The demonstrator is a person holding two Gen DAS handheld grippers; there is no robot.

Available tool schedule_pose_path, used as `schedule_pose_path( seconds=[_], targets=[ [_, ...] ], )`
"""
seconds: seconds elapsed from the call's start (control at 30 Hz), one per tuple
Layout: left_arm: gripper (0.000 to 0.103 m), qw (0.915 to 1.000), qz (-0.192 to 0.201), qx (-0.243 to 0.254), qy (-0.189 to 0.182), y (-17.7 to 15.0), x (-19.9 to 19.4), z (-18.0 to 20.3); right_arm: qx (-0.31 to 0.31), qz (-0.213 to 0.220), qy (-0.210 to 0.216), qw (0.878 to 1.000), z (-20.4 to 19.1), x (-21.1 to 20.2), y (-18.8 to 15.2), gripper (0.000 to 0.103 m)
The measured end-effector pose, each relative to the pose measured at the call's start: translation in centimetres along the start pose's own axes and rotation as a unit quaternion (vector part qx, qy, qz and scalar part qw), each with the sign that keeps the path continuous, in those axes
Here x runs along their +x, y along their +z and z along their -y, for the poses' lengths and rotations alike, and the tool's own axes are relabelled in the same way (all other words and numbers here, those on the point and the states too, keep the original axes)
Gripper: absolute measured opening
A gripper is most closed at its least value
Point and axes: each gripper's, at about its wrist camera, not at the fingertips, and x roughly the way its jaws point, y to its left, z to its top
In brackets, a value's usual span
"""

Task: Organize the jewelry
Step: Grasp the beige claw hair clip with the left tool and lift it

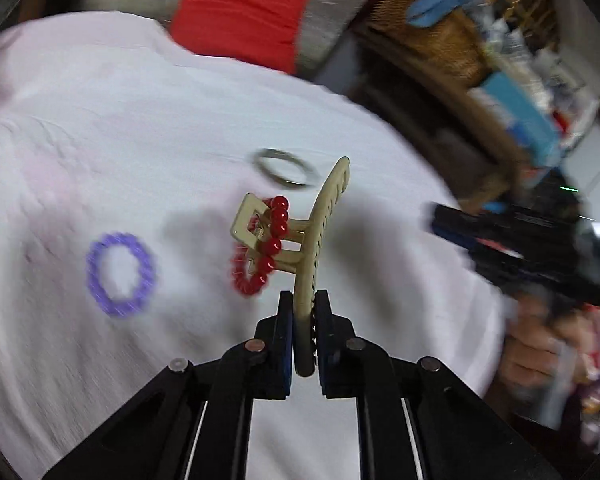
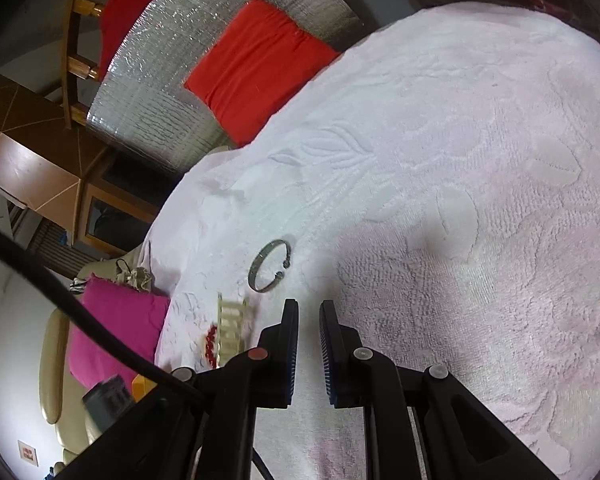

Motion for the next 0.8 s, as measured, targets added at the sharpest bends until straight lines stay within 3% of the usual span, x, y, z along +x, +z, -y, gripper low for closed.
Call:
schedule_pose_path(
  seconds=[0.1, 0.2, 0.23, 0.37, 0.57, 0.63, 0.67, 0.7, 0.8],
  targets=[
    [0.010, 0.9988, -0.023, 0.000, -0.043, -1.5, -1.3, 0.8, -0.003, 0.008, -0.001, 1.000, -0.6, -0.2, -0.2, 0.014],
    [0.011, 0.9913, -0.089, -0.062, -0.074, -2.9, 0.0, -1.6, -0.012, 0.012, -0.006, 1.000, -1.5, 0.0, -0.4, 0.014],
    [0.012, 0.9879, -0.094, -0.087, -0.087, -3.3, -0.1, -2.5, -0.016, 0.015, -0.009, 1.000, -1.8, 0.1, -0.5, 0.014],
    [0.009, 0.9799, -0.056, -0.131, -0.140, -3.2, -2.4, -4.6, -0.025, 0.020, -0.007, 0.999, -3.1, 0.6, -0.9, 0.014],
    [0.009, 0.9798, -0.063, -0.141, -0.126, -3.3, -2.5, -5.3, -0.054, 0.012, -0.011, 0.998, -5.4, 1.9, -2.0, 0.014],
    [0.026, 0.9851, -0.063, -0.128, -0.096, -3.5, -3.1, -5.4, -0.065, 0.010, -0.016, 0.998, -5.8, 2.2, -2.2, 0.014],
    [0.046, 0.9860, -0.059, -0.132, -0.083, -3.5, -3.1, -5.6, -0.069, 0.009, -0.019, 0.997, -5.9, 2.2, -2.3, 0.014],
    [0.052, 0.9862, -0.052, -0.137, -0.076, -3.3, -3.1, -5.7, -0.070, 0.008, -0.020, 0.997, -5.9, 2.3, -2.4, 0.014],
    [0.052, 0.9861, -0.027, -0.147, -0.071, -2.8, -3.6, -6.6, -0.067, 0.000, -0.019, 0.998, -5.6, 2.4, -2.3, 0.014]
  ],
)
